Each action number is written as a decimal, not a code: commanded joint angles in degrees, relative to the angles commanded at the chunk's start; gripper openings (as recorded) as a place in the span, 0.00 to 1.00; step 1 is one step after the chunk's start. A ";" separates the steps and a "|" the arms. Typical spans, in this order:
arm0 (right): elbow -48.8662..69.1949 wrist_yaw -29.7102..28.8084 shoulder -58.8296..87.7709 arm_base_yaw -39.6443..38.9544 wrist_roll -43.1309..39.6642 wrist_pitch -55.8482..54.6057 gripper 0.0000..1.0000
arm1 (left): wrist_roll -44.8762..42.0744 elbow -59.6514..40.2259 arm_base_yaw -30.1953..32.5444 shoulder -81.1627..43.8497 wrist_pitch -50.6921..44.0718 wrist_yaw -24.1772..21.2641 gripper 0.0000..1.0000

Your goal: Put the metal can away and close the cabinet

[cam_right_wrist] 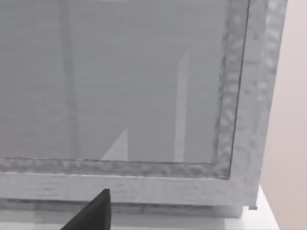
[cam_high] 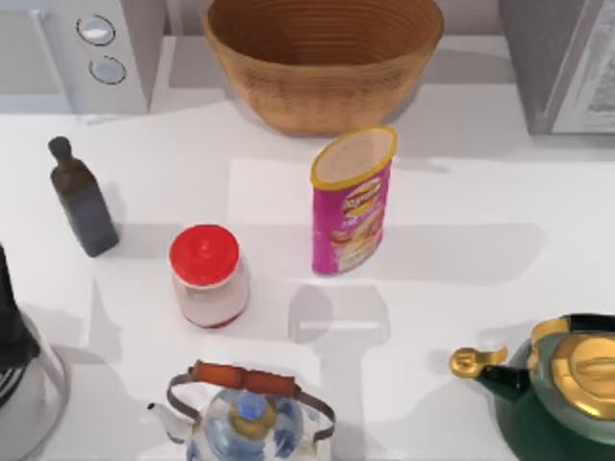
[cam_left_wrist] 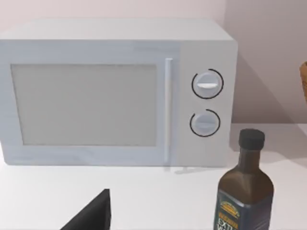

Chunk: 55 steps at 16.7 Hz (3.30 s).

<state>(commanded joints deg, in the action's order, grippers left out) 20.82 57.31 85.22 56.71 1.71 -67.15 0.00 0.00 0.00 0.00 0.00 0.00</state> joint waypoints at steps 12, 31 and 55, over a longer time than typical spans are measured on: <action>5.52 0.80 2.99 2.62 -0.45 3.94 1.00 | 0.00 0.00 0.00 0.00 0.00 0.00 1.00; 77.51 1.77 -8.07 3.25 0.08 87.15 1.00 | 0.00 0.00 0.00 0.00 0.00 0.00 1.00; 79.87 -67.02 -8.70 -65.75 -0.41 92.34 1.00 | 0.00 0.00 0.00 0.00 0.00 0.00 1.00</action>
<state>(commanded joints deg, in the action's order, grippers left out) 100.68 -9.71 76.52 -9.04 1.30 25.19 0.00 0.00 0.00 0.00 0.00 0.00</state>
